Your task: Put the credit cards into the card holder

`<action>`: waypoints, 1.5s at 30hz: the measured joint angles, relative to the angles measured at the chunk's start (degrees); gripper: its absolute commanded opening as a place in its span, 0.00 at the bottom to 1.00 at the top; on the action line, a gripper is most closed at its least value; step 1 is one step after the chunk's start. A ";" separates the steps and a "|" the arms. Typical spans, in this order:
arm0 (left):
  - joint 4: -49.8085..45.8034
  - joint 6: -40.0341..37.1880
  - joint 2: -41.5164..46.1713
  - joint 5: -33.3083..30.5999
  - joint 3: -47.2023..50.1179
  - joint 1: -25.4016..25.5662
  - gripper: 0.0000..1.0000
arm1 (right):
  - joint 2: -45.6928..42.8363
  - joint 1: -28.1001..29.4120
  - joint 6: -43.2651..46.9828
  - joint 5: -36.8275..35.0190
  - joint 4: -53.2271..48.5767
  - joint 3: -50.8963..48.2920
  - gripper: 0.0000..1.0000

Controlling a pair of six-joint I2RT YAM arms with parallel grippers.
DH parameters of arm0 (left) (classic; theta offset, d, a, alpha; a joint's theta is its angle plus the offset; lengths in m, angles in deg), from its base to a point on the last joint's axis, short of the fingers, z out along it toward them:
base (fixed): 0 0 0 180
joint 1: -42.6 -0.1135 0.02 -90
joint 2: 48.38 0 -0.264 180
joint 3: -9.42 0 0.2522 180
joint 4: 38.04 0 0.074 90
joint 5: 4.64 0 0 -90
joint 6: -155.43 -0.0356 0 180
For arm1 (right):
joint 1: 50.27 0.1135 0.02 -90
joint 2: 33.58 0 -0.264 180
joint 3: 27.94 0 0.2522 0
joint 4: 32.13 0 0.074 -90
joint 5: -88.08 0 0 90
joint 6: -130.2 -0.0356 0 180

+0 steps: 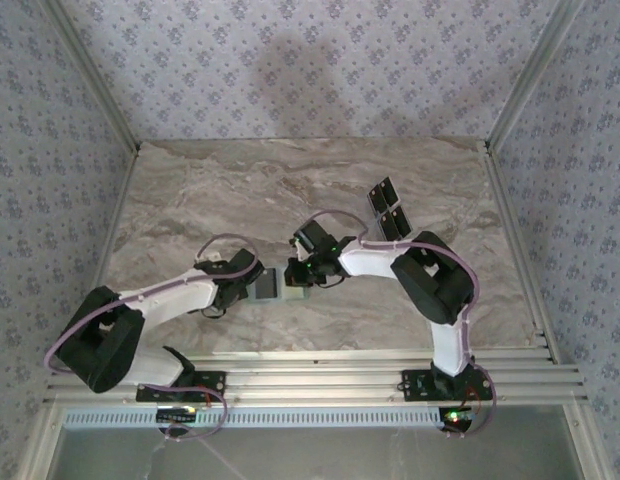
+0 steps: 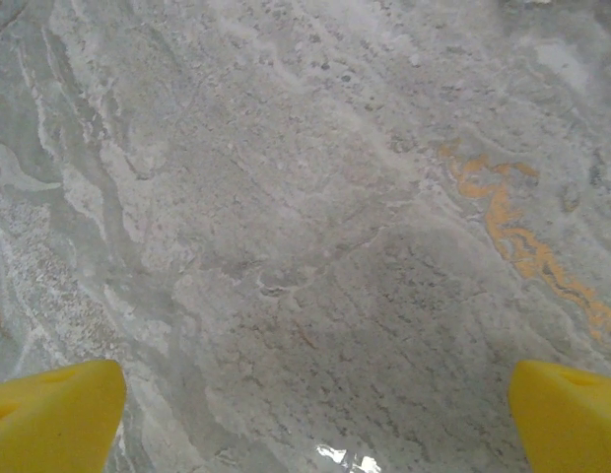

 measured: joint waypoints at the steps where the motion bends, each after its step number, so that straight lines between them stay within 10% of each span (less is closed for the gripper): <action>1: 0.00 -0.15 -0.42 0.00 -0.17 0.04 1.00 | -0.15 -0.07 0.22 -0.04 -0.39 0.00 0.07; 45: 4.37 -1.27 -4.68 -0.92 -0.33 2.93 1.00 | 4.59 3.02 2.99 -1.73 -7.04 8.85 0.05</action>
